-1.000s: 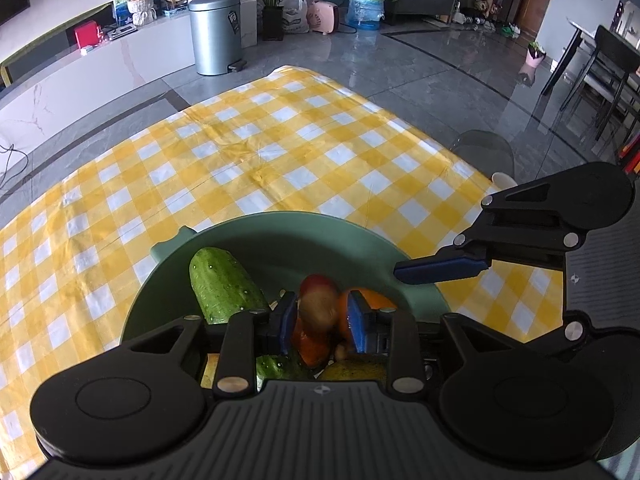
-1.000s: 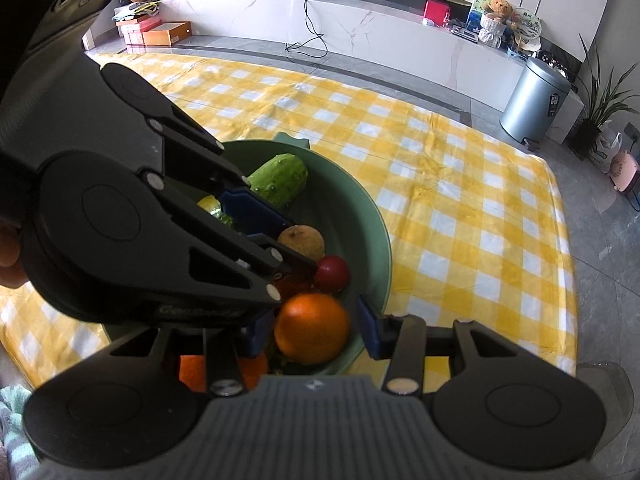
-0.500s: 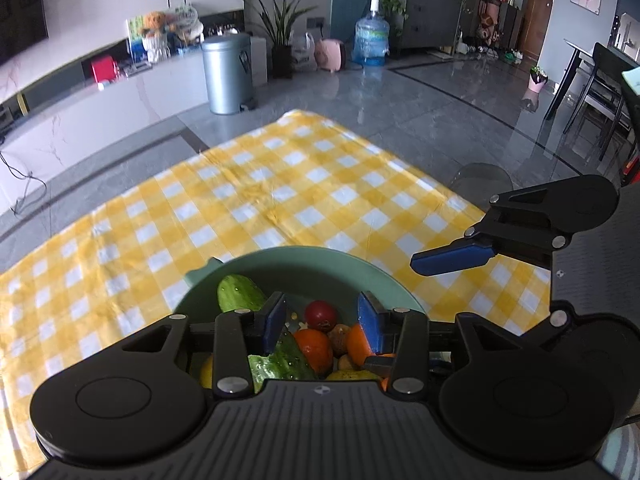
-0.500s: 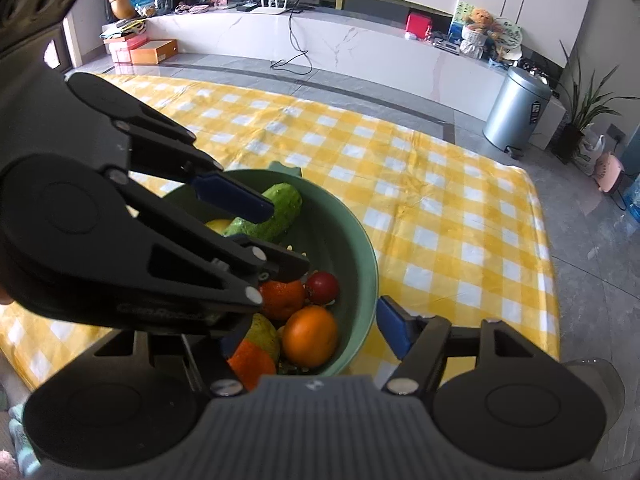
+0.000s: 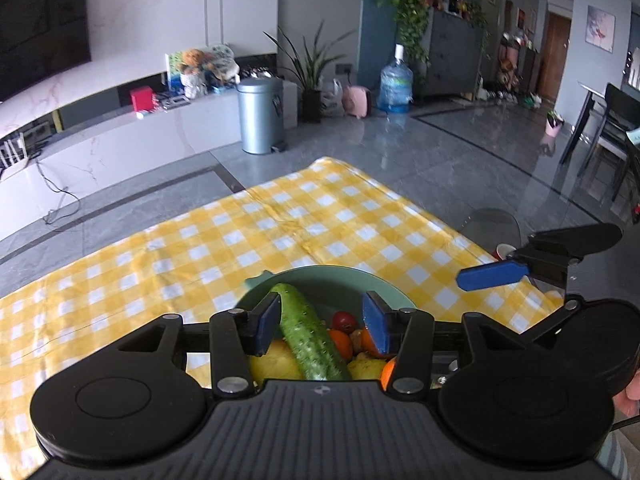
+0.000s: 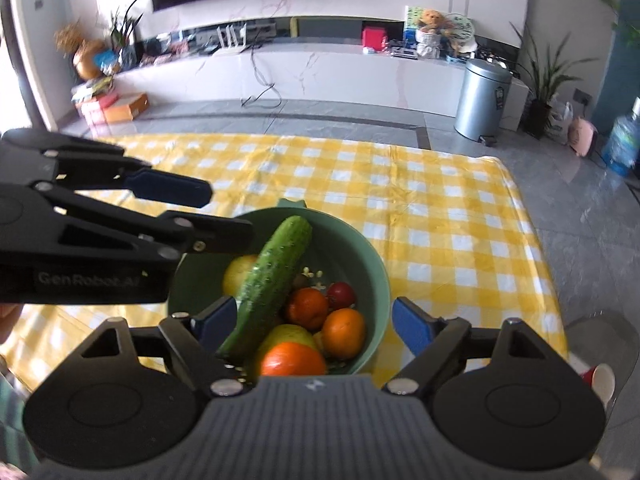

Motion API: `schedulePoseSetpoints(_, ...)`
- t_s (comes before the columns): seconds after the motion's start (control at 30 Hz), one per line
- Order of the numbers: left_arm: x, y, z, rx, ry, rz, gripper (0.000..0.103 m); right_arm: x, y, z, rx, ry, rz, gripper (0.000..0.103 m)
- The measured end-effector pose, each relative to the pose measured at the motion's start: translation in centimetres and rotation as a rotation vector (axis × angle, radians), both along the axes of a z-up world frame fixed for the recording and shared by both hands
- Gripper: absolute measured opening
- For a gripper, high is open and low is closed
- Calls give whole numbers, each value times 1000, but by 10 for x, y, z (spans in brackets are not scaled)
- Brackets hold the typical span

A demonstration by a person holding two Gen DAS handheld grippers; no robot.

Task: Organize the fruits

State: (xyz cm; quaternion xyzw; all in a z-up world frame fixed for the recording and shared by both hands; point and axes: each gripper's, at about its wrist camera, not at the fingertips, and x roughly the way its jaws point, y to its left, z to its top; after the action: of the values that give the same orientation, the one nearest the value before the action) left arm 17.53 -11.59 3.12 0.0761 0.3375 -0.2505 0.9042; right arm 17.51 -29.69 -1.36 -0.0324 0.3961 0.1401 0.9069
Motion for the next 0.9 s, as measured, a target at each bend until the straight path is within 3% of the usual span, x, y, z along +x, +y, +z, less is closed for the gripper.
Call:
schedulePoseSetpoints(0.23,-30,26,8,-17,-46,56,64,-28,7,11,45,-61,-113,92)
schedulePoseSetpoints(0.37,-45,43,12,-20,-73,112,65,-47,19,16,4,-129,-145,96)
schedulePoseSetpoints(0.43,-51,51,13,-24,-93,144,70,-56,27,19,-22,-165,-149,99)
schedulePoseSetpoints(0.63,-74,75,14,-5,-182,224,90,-78,48,18,-44,-224,-157,99)
schedulePoseSetpoints(0.9,-94,88,5,62,-215,283,93,-97,71,5,-33,-236,-185,99)
